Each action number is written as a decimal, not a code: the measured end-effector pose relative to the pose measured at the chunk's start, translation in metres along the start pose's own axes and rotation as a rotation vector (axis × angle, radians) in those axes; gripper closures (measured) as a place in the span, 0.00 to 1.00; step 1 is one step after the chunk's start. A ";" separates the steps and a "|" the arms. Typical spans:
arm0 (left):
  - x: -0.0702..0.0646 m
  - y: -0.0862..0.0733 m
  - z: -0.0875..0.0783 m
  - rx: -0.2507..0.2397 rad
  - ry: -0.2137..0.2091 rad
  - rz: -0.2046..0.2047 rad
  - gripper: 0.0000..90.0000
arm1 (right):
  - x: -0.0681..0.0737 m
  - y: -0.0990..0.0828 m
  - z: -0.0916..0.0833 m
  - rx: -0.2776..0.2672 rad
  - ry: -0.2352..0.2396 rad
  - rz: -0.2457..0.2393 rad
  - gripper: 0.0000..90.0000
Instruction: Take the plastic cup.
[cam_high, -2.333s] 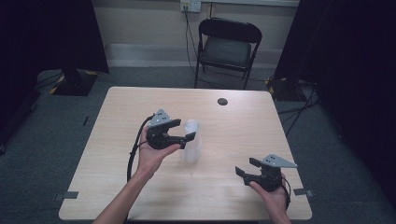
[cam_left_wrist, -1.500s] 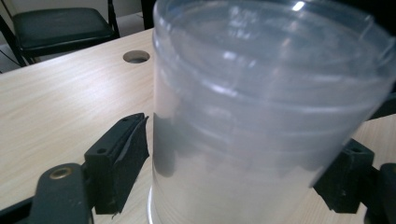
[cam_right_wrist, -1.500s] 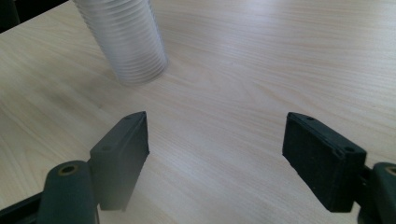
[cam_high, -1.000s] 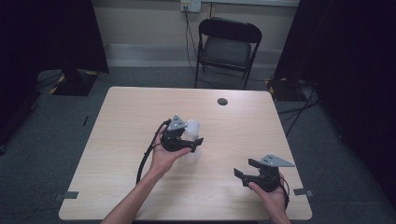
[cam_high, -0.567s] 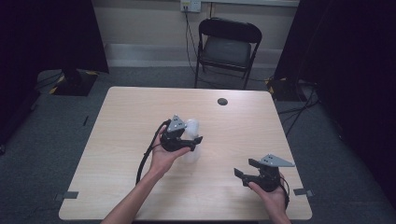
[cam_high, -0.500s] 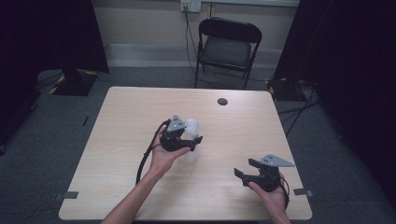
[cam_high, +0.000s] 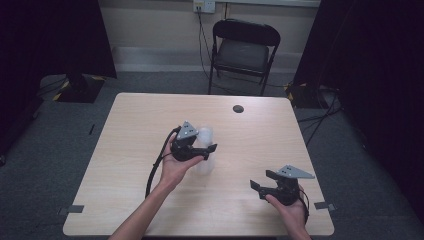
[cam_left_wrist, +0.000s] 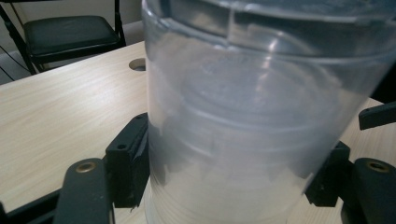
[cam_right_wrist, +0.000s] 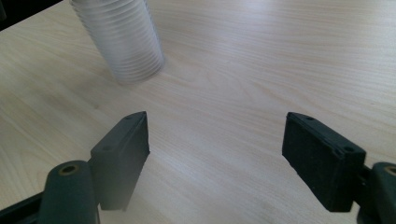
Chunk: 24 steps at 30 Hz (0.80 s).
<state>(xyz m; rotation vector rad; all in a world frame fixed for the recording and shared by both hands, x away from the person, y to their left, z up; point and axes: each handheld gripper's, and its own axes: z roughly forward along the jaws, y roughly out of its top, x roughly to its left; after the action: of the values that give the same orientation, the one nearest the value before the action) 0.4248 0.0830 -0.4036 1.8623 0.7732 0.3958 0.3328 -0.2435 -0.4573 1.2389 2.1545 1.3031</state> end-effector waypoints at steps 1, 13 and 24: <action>0.000 0.001 0.000 -0.004 0.001 0.001 0.34 | 0.000 0.000 0.000 0.000 0.000 -0.002 0.25; -0.002 0.009 -0.005 -0.033 0.004 0.002 0.35 | 0.000 0.000 0.000 0.000 -0.001 0.003 0.25; -0.002 0.013 -0.011 -0.055 0.017 -0.024 0.36 | 0.000 0.000 0.001 0.006 0.006 0.005 0.25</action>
<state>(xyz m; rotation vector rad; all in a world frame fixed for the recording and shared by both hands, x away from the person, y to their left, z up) 0.4211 0.0856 -0.3870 1.7988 0.7881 0.4139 0.3333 -0.2435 -0.4576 1.2456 2.1622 1.3046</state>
